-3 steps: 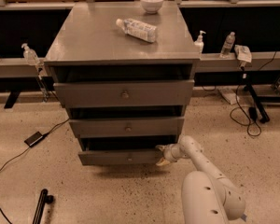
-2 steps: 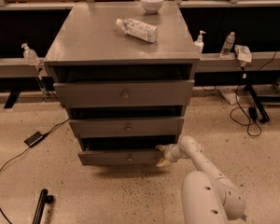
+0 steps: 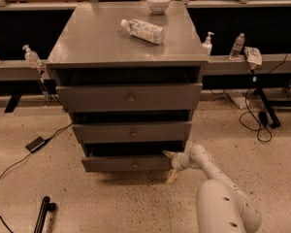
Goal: Open bottom drawer
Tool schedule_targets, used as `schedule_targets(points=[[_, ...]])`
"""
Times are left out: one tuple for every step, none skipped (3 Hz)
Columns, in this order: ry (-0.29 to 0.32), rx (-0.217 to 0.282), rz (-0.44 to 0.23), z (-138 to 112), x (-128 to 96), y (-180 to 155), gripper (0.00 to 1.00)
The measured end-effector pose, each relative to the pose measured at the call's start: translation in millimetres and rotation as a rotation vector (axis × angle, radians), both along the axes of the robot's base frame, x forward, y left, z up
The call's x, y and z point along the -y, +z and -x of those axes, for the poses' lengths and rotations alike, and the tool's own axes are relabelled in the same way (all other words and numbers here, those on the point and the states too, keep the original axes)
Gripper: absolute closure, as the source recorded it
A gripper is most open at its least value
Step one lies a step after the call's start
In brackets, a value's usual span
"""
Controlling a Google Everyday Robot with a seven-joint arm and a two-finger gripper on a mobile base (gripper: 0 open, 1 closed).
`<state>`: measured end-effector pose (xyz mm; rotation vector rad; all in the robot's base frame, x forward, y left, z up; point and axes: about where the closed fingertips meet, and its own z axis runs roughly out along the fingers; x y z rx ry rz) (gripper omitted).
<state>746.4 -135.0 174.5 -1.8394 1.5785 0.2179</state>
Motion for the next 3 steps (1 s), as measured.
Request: schedule_targets(points=[[0.029, 0.065, -0.065, 17.7, 0.3, 11.3, 0.0], [0.052, 0.094, -0.069, 25.4, -2.6, 17.8, 0.0], [0.058, 0.11, -0.039, 23.1, -6.2, 22.6, 0.0]])
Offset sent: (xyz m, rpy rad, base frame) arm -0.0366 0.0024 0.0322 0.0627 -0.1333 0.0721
